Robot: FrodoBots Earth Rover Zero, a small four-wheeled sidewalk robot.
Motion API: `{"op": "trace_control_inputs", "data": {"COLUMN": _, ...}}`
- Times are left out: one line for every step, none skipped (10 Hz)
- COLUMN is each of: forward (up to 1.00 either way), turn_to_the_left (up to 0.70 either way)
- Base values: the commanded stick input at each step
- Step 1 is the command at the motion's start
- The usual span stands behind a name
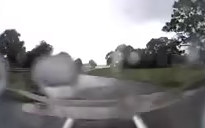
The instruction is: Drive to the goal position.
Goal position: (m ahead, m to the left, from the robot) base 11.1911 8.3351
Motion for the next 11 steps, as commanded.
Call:
{"op": "trace_control_inputs", "data": {"forward": 1.00, "turn_to_the_left": 0.00}}
{"op": "trace_control_inputs", "data": {"forward": 1.00, "turn_to_the_left": 0.00}}
{"op": "trace_control_inputs", "data": {"forward": 1.00, "turn_to_the_left": 0.00}}
{"op": "trace_control_inputs", "data": {"forward": 1.00, "turn_to_the_left": 0.00}}
{"op": "trace_control_inputs", "data": {"forward": 1.00, "turn_to_the_left": 0.00}}
{"op": "trace_control_inputs", "data": {"forward": 1.00, "turn_to_the_left": 0.10}}
{"op": "trace_control_inputs", "data": {"forward": 1.00, "turn_to_the_left": 0.40}}
{"op": "trace_control_inputs", "data": {"forward": 1.00, "turn_to_the_left": 0.40}}
{"op": "trace_control_inputs", "data": {"forward": 1.00, "turn_to_the_left": 0.40}}
{"op": "trace_control_inputs", "data": {"forward": 1.00, "turn_to_the_left": 0.40}}
{"op": "trace_control_inputs", "data": {"forward": 1.00, "turn_to_the_left": 0.40}}
